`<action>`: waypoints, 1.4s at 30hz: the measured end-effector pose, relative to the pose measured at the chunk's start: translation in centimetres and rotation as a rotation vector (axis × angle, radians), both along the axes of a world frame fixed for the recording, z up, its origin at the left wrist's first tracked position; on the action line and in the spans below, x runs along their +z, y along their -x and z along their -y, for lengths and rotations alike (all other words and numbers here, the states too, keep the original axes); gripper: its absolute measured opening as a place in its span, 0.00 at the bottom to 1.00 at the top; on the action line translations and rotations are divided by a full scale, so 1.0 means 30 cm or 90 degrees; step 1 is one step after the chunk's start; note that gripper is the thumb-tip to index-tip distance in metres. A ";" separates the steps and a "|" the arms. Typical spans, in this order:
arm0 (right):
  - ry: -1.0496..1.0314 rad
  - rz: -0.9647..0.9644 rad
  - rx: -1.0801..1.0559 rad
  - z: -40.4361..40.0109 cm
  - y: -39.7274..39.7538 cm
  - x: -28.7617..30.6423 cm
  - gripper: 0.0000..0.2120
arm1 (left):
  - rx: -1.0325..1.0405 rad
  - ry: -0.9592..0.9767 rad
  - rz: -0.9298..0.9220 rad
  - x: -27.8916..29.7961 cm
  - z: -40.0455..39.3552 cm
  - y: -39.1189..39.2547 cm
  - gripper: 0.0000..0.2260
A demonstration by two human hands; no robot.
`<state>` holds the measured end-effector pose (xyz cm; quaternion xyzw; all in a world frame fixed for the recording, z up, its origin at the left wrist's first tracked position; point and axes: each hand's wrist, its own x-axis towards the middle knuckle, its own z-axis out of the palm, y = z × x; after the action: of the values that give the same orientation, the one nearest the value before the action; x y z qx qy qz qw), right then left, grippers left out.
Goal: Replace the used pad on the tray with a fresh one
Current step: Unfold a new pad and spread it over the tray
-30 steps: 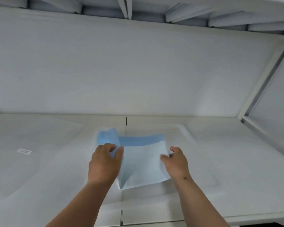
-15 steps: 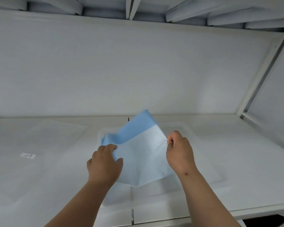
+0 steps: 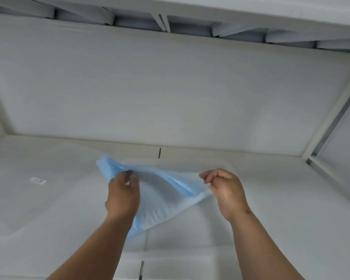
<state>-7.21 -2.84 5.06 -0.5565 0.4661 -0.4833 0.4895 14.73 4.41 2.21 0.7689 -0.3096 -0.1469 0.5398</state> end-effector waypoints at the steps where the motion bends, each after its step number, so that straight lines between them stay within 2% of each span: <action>1: -0.013 0.092 0.028 0.004 0.020 0.004 0.18 | 0.057 0.067 -0.092 0.014 -0.002 -0.004 0.13; 2: -0.033 0.163 0.042 0.014 0.044 -0.004 0.17 | 0.113 0.109 -0.192 0.015 -0.001 -0.018 0.15; 4: -0.072 0.180 0.033 0.030 0.093 -0.034 0.15 | 0.154 0.144 -0.401 0.032 -0.013 -0.032 0.20; 6: -0.095 0.057 -0.006 0.038 0.126 -0.057 0.08 | 0.094 0.139 -0.600 0.048 -0.015 -0.038 0.25; 7: -0.107 -0.041 -0.018 0.038 0.136 -0.056 0.07 | 0.043 0.131 -0.637 0.058 -0.020 -0.025 0.24; 10: -0.109 -0.397 0.036 0.058 0.152 -0.075 0.13 | -0.081 0.054 -0.553 0.039 -0.026 0.016 0.11; 12: -0.088 -0.658 0.114 0.064 0.151 -0.094 0.09 | -0.120 -0.011 -0.537 0.027 -0.044 0.037 0.10; 13: -0.096 -0.737 0.149 0.065 0.148 -0.103 0.09 | -0.137 -0.050 -0.532 0.028 -0.052 0.046 0.11; 15: -0.137 -0.804 0.176 0.066 0.144 -0.115 0.07 | -0.174 -0.145 -0.505 0.032 -0.071 0.050 0.13; 18: -0.170 -0.877 0.159 0.058 0.146 -0.090 0.11 | -0.256 -0.255 -0.445 0.026 -0.104 0.061 0.09; 20: -0.156 -0.943 0.130 0.048 0.143 -0.071 0.15 | -0.311 -0.314 -0.401 0.016 -0.127 0.061 0.12; 23: -0.102 -0.964 0.072 0.031 0.122 -0.048 0.17 | -0.354 -0.353 -0.382 0.013 -0.152 0.064 0.19; 26: -0.043 -0.910 0.060 0.019 0.089 -0.041 0.16 | -0.339 -0.348 -0.354 0.007 -0.151 0.060 0.11; 29: -0.038 -0.916 0.133 -0.001 0.066 -0.046 0.16 | -0.311 -0.343 -0.286 -0.003 -0.149 0.047 0.14; 32: -0.124 -0.979 0.265 -0.016 0.063 -0.054 0.12 | -0.323 -0.339 -0.231 -0.017 -0.165 0.032 0.24; 34: -0.158 -0.981 0.256 -0.017 0.070 -0.044 0.14 | -0.281 -0.316 -0.217 -0.032 -0.171 0.025 0.26; 38: -0.097 -0.951 0.201 -0.027 0.048 -0.017 0.12 | -0.219 -0.249 -0.266 -0.067 -0.162 0.028 0.27; 42: -0.077 -0.847 0.328 -0.063 -0.004 -0.018 0.15 | -0.184 -0.241 -0.261 -0.093 -0.150 0.037 0.29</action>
<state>-7.10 -0.95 4.52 -0.7976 0.5456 0.1162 0.2295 13.63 8.90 -0.57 0.7580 -0.2672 -0.4291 0.4122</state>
